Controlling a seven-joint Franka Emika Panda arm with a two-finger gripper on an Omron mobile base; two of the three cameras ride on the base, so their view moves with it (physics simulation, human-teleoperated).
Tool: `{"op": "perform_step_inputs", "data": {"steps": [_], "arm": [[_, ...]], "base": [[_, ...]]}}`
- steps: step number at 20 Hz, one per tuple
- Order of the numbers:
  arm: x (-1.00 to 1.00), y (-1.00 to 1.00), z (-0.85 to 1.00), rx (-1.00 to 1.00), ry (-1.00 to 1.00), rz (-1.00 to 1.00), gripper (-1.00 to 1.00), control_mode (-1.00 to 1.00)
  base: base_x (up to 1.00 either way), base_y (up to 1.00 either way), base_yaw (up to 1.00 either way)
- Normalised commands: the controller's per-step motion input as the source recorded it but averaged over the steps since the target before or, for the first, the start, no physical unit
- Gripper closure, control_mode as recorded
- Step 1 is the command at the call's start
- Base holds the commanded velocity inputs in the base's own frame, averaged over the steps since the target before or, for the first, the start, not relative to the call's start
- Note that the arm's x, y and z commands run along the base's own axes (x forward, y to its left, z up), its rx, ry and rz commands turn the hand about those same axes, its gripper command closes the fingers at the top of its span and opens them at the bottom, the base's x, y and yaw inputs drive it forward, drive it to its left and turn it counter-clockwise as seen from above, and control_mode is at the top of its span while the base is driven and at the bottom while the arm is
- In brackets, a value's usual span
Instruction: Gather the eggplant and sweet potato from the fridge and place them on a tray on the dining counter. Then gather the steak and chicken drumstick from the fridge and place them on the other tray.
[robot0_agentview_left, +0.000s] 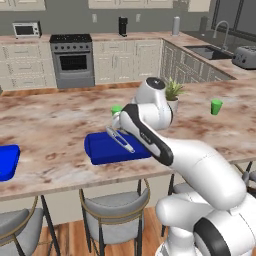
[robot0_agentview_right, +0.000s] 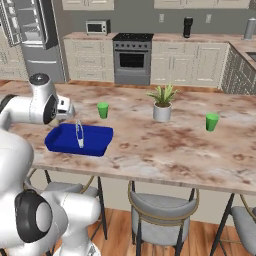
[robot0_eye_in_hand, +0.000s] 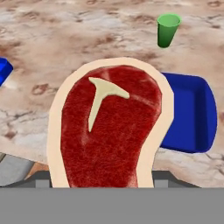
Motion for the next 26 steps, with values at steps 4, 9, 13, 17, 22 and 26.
{"op": "perform_step_inputs", "data": {"steps": [4,9,13,17,22,26], "arm": [[0.33,0.2,-0.07,0.0,0.0,0.0,1.0,-1.0],[0.26,0.3,-0.16,-0.02,0.0,0.0,1.0,-1.0],[0.26,0.0,-0.22,0.0,0.0,0.0,1.0,-1.0],[0.26,0.0,-0.31,0.0,0.0,0.0,1.0,-1.0],[0.28,0.0,-0.37,0.0,0.0,0.0,1.0,-1.0],[0.09,0.0,-0.33,0.0,0.0,0.0,1.0,-1.0]], "base": [[0.0,0.0,0.0],[0.0,0.0,0.0],[0.0,0.0,0.0],[0.0,0.0,0.0],[0.0,0.0,0.0],[0.0,0.0,0.0]]}}
